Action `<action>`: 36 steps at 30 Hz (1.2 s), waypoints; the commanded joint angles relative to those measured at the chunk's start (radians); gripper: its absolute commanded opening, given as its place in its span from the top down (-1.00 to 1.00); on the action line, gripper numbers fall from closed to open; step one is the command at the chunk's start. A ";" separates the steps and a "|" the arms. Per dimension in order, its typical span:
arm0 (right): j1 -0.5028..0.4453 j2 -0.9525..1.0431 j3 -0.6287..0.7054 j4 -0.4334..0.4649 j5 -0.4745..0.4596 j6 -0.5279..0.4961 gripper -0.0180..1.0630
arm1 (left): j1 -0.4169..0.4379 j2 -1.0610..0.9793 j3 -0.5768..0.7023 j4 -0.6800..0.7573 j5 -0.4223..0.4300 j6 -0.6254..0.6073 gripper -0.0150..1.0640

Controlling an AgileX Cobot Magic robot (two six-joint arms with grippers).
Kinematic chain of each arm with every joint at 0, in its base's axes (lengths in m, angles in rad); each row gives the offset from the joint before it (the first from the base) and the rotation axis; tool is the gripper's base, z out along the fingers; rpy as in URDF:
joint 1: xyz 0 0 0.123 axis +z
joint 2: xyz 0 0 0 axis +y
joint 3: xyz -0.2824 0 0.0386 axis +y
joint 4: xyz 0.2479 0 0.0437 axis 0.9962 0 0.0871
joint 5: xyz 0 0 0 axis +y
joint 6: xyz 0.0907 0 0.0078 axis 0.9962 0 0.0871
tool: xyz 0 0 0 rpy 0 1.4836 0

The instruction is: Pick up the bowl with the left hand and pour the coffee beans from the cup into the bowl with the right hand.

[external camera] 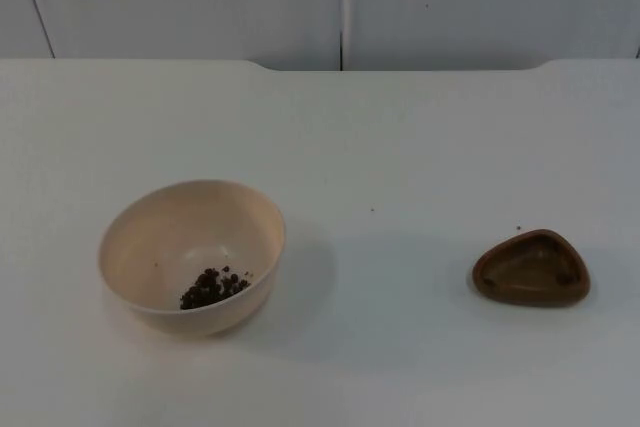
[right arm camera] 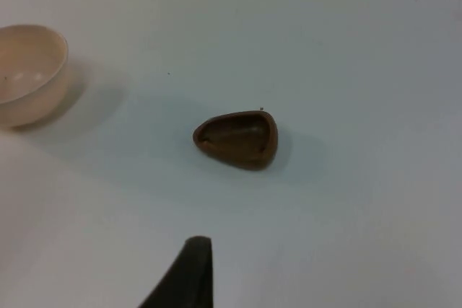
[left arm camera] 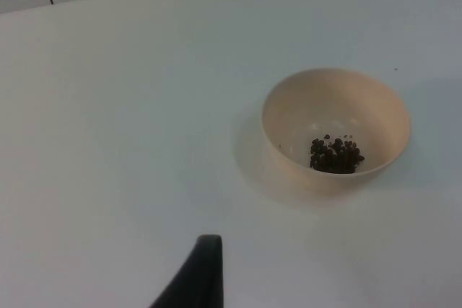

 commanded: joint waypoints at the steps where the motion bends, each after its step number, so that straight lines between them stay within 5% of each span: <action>1: 0.000 -0.003 0.002 0.005 -0.012 0.000 -0.99 | 0.002 -0.004 0.004 -0.003 -0.009 0.000 -0.97; 18: -0.014 -0.003 0.002 0.005 -0.012 0.008 -0.99 | 0.002 -0.004 0.004 -0.003 -0.009 0.000 -0.97; 36: -0.251 -0.003 0.002 0.005 -0.012 0.008 -0.99 | 0.002 -0.004 0.004 -0.003 -0.009 0.000 -0.97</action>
